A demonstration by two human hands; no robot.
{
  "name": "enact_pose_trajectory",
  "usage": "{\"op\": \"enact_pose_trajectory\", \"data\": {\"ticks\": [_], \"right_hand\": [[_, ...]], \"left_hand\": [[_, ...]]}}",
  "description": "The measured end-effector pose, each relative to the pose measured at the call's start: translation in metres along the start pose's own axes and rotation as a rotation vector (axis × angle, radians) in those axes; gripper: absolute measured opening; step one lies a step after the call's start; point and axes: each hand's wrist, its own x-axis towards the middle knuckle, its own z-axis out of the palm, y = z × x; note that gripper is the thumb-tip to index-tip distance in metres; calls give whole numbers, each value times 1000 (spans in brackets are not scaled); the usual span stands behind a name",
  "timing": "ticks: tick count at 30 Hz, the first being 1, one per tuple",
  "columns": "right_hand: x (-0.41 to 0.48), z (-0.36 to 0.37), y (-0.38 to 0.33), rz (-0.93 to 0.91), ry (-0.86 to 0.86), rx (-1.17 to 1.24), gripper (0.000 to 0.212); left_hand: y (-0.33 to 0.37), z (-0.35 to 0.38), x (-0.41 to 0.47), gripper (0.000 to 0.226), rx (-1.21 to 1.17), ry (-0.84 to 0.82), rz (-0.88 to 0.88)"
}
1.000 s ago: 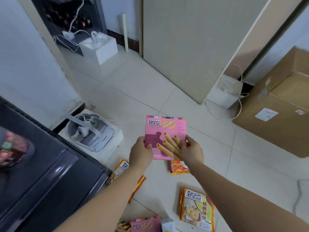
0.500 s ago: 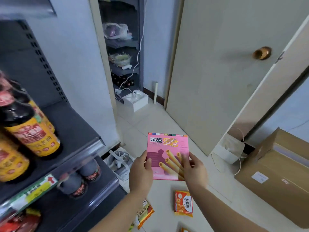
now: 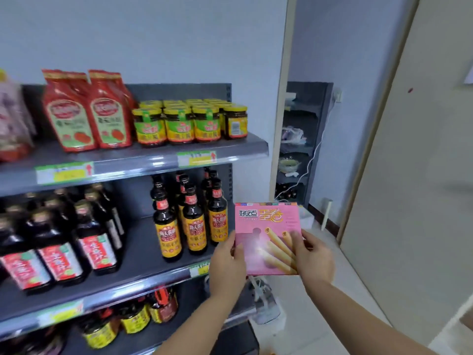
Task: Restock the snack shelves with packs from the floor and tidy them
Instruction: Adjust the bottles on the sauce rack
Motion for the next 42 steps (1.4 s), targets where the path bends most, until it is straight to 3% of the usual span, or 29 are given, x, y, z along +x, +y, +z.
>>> {"op": "enact_pose_trajectory", "data": {"ticks": [11, 16, 26, 42], "right_hand": [[-114, 74, -97, -128, -218, 149, 21], [-177, 114, -144, -166, -266, 172, 33], [-328, 185, -273, -273, -432, 273, 35], [-496, 333, -438, -474, -895, 518, 26]], "left_hand": [[-28, -163, -36, 38, 46, 215, -42], [-30, -255, -62, 40, 45, 298, -38], [-30, -451, -118, 39, 131, 540, -23], [-25, -686, -179, 36, 306, 1078, -116]]}}
